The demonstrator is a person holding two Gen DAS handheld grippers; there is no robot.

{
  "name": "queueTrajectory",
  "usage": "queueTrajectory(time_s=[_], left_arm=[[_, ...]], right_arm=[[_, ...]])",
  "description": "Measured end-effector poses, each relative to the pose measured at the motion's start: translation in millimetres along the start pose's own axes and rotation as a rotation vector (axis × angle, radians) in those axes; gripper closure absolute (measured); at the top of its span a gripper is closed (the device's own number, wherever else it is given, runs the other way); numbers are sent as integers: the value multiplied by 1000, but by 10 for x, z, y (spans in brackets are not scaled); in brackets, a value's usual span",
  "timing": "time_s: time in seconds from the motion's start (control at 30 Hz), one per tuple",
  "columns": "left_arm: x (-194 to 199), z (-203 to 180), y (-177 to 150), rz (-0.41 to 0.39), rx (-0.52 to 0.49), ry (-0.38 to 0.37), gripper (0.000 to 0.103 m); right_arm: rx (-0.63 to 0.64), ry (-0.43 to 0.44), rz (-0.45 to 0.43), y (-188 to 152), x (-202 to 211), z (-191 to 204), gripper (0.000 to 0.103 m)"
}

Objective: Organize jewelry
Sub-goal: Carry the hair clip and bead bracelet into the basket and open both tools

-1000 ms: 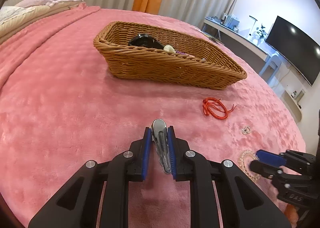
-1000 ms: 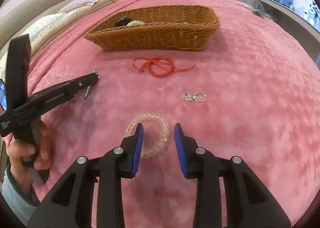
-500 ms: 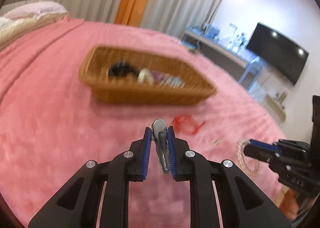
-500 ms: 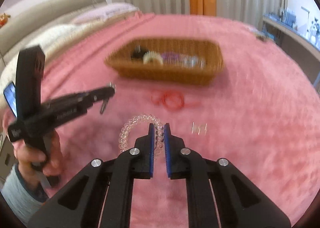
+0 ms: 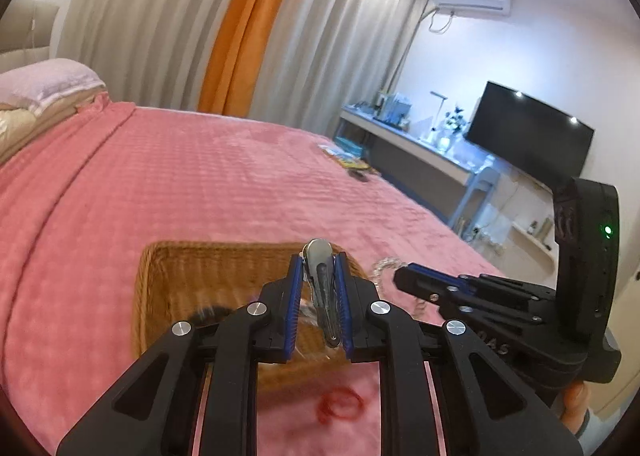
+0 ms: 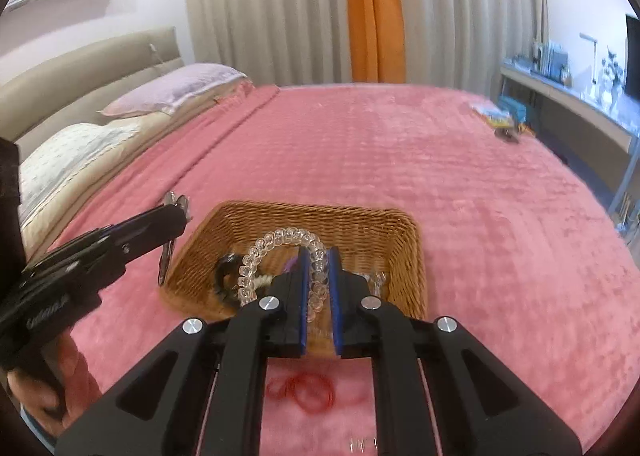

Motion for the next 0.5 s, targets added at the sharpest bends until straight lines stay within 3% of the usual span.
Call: queueTrajectory(time_s=[0.1,0.23,0.5], left_arm=[[-268,69,135,24,-20,64,88],[-558,250,210,60,-10,87,88],[-1065,514,64,192,28,112,88]], right_arm=[[-44,0,59,229,-413,-83,96],[-73,-23,124,331,-860,-197,96],[-104,-50,220,241,-1373,-348,96]])
Point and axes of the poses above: each gripper's, at about its wrist camera, not at the fingertips, and x roughly against the way its jaws point, z to its left, y to its top, the point moved 1 cm from there along -x, roughly the way its jaws point, and after that the axes turned 15 degrees about z, right-handed, at the moved point
